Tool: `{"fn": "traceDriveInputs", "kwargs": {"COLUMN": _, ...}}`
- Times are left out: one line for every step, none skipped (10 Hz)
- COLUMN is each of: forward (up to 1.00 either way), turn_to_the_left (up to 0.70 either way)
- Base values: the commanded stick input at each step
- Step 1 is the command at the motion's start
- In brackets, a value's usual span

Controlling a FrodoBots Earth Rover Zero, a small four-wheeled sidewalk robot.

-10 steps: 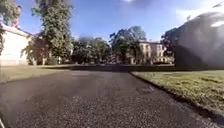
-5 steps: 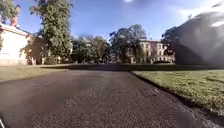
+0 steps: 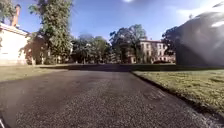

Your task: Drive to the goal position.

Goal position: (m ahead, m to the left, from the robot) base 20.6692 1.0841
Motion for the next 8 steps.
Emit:
{"fn": "traceDriveInputs", "kwargs": {"forward": 0.50, "turn_to_the_left": 0.00}}
{"fn": "traceDriveInputs", "kwargs": {"forward": 0.50, "turn_to_the_left": 0.00}}
{"fn": "traceDriveInputs", "kwargs": {"forward": 0.50, "turn_to_the_left": 0.00}}
{"fn": "traceDriveInputs", "kwargs": {"forward": 0.50, "turn_to_the_left": 0.00}}
{"fn": "traceDriveInputs", "kwargs": {"forward": 0.50, "turn_to_the_left": 0.00}}
{"fn": "traceDriveInputs", "kwargs": {"forward": 0.50, "turn_to_the_left": 0.00}}
{"fn": "traceDriveInputs", "kwargs": {"forward": 0.50, "turn_to_the_left": 0.00}}
{"fn": "traceDriveInputs", "kwargs": {"forward": 0.50, "turn_to_the_left": 0.00}}
